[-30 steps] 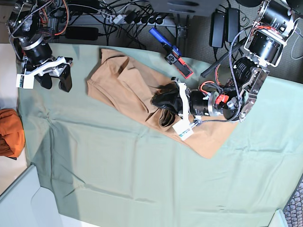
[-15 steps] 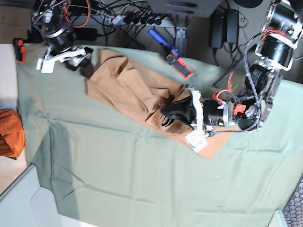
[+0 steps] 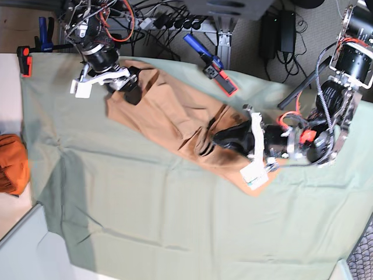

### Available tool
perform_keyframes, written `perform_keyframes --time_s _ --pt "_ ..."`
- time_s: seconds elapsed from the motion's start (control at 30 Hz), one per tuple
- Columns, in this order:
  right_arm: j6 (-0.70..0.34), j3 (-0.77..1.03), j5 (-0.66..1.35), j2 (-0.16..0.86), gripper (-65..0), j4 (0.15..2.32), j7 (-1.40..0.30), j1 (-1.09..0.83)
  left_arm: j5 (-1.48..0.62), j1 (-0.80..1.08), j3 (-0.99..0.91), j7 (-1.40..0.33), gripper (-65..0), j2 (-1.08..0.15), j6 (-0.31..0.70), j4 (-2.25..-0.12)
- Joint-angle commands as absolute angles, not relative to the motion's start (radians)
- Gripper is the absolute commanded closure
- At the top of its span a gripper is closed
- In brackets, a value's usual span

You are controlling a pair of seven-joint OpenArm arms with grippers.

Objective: Fold the T-shirt properly

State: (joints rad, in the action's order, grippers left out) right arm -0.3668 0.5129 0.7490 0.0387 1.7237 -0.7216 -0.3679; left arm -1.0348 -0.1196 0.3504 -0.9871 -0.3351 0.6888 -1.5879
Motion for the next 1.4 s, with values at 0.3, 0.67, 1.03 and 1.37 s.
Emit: perform_keyframes --time_s 0.3,0.67,1.03,1.37 --pt "-0.416 0.514 0.772 0.046 -42.4 1.685 -0.734 -0.341 -1.058 -0.138 0.345 -0.969 0.0 -0.339 0.698 -1.609" --pt "-0.419 0.424 0.774 0.046 -42.4 1.688 -0.753 -0.353 -1.057 -0.138 0.345 -0.97 0.0 -0.342 0.698 -1.609" --pt "-0.419 0.421 0.774 0.047 -2.5 1.689 -0.713 -0.355 -1.059 -0.138 0.345 -0.968 0.0 -0.359 0.698 -1.609" --pt "-0.419 0.564 0.74 0.125 0.0 1.692 -0.703 -0.355 -1.118 -0.138 0.254 -0.985 0.0 -0.393 0.698 -1.644"
